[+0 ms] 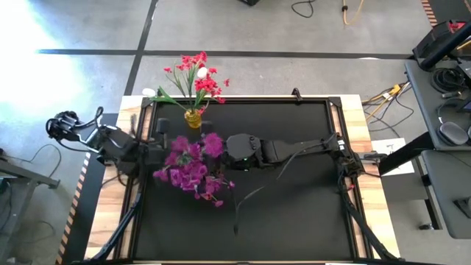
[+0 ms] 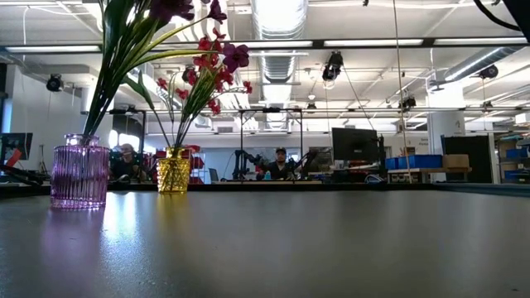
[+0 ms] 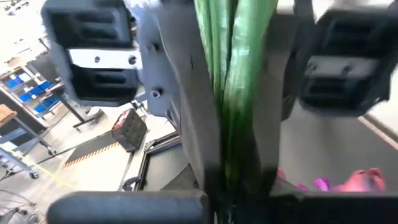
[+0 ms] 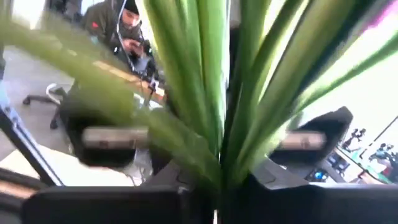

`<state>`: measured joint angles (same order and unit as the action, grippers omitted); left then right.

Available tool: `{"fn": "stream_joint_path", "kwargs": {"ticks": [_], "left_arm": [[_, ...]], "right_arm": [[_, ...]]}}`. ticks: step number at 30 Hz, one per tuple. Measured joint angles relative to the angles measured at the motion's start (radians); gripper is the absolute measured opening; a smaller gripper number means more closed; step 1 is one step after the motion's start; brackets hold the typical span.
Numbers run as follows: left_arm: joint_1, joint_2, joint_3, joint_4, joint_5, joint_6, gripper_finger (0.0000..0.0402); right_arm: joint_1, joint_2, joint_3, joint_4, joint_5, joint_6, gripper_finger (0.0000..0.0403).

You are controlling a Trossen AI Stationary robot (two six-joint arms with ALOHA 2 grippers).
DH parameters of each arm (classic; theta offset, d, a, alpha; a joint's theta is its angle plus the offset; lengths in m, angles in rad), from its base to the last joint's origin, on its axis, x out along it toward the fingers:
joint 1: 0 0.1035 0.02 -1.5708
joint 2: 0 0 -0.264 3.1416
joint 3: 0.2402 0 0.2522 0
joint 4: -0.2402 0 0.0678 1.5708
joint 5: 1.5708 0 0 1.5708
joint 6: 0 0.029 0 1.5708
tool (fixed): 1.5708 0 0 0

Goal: Sort flowers into vase by color
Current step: Put the violet flowers into the violet vase

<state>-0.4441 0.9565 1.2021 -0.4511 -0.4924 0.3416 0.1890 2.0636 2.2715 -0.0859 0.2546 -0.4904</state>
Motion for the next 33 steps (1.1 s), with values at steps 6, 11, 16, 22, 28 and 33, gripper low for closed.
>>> {"fn": "stream_joint_path", "kwargs": {"ticks": [6, 11, 16, 22, 28, 33], "left_arm": [[0.001, -0.121, -0.112, 0.064, -0.002, -0.018, 0.0000], [0.001, -0.249, -0.233, 0.135, -0.011, -0.019, 0.0000], [0.001, -0.364, -0.352, 0.219, -0.009, -0.016, 0.0000], [0.001, -0.480, -0.501, 0.319, 0.004, -0.019, 0.0000], [0.000, -0.570, -0.664, 0.469, 0.005, -0.019, 0.0000], [0.000, -0.624, -0.795, 0.612, 0.033, -0.017, 0.0000]], "right_arm": [[-0.004, -0.014, 0.000, -0.069, 0.008, 0.001, 0.0085], [-0.013, -0.027, 0.000, -0.127, 0.008, 0.012, 0.0119], [-0.034, -0.029, -0.001, -0.190, 0.006, 0.055, 0.0146], [-0.037, -0.036, -0.002, -0.294, 0.047, 0.063, 0.0149], [-0.039, -0.077, -0.008, -0.394, 0.098, 0.084, 0.0075], [-0.036, -0.151, -0.094, -0.410, 0.126, 0.089, 0.0016]]}}
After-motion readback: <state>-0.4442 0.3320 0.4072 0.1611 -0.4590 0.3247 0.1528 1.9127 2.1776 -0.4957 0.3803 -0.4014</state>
